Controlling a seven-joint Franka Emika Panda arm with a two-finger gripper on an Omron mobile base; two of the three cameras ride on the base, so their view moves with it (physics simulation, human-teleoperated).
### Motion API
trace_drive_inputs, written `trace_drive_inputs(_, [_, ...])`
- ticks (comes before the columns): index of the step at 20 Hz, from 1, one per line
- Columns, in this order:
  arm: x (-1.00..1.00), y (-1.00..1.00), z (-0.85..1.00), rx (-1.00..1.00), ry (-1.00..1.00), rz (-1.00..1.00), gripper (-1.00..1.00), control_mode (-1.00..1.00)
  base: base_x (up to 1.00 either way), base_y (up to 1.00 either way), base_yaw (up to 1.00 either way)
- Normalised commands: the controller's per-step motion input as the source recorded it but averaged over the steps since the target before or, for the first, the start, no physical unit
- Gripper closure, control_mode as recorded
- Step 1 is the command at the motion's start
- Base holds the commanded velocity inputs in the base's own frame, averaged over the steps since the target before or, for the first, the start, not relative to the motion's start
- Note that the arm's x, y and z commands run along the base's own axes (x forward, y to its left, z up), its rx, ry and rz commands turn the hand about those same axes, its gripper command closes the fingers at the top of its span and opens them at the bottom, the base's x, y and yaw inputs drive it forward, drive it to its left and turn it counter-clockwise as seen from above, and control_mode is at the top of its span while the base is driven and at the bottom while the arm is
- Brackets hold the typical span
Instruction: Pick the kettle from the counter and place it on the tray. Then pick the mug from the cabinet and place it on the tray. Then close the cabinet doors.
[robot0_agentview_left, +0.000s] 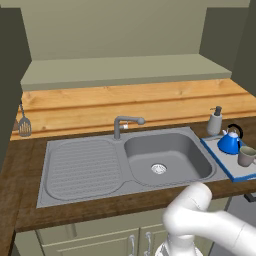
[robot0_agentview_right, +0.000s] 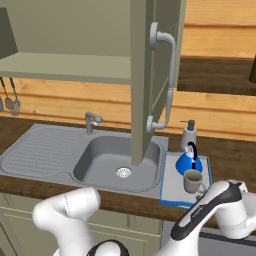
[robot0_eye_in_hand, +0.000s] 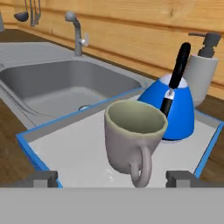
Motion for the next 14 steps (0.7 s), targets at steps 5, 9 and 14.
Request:
trace_drive_inputs(5, [-0.48,0.15,0.98,0.02,-0.07,0.10,-1.00,-1.00,0.00,0.00,0.00])
trace_drive_inputs(9, [-0.48,0.22,0.84,0.01,-0.14,0.22,-1.00,-1.00,0.00,0.00,0.00])
trace_drive_inputs(14, [-0.46,0.22,0.73,0.01,-0.17,0.21,-1.00,-1.00,0.00,0.00,0.00])
